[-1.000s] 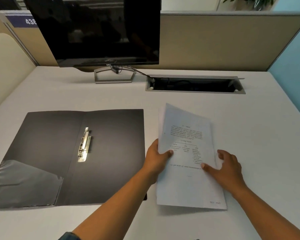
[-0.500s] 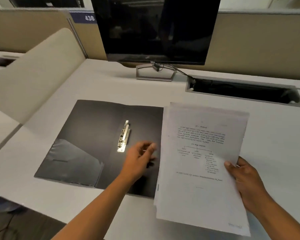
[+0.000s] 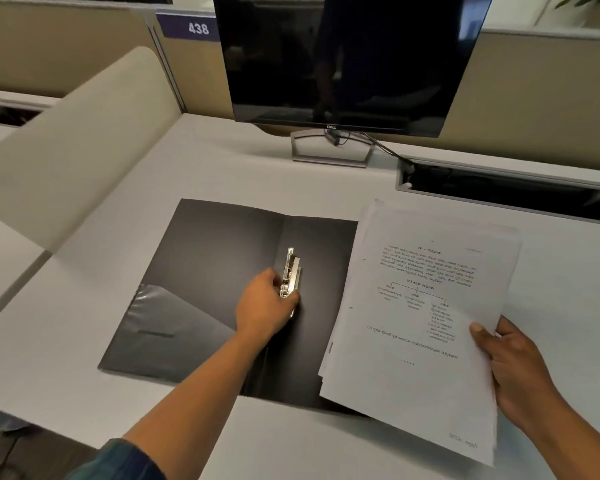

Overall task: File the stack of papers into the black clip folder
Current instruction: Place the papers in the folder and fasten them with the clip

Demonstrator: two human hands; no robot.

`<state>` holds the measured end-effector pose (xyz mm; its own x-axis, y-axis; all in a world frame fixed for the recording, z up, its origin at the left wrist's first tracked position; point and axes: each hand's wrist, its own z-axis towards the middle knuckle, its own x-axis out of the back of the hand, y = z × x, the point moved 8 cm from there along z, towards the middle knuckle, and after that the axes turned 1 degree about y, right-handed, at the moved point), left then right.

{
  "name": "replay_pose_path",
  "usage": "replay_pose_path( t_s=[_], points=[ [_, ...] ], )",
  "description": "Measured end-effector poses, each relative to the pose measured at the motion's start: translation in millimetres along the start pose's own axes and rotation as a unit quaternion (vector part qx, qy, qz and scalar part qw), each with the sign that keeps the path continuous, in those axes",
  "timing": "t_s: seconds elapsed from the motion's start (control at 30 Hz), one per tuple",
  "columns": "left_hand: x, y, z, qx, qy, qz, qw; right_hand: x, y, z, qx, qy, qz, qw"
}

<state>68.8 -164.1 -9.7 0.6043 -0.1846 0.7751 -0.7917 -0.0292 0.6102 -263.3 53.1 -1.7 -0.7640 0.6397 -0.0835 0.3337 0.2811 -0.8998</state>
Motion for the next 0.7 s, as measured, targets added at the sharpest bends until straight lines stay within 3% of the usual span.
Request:
replay_pose_path(
  t_s=[0.33, 0.57, 0.7],
  points=[
    [-46.1, 36.5, -46.9, -0.048, -0.05, -0.037, 0.997, 4.2, 1.8, -5.0, 0.006, 0.05, -0.038, 0.998],
    [-62.7, 51.9, -50.4, -0.036, -0.045, -0.077, 0.995, 19.6, -8.2, -6.5, 0.016, 0.065, -0.03, 0.997],
    [-73.8, 62.6, -46.5, -0.047, -0.107, -0.085, 0.99, 26.1, -12.9, -6.5, 0.03, 0.069, -0.023, 0.997]
  ],
)
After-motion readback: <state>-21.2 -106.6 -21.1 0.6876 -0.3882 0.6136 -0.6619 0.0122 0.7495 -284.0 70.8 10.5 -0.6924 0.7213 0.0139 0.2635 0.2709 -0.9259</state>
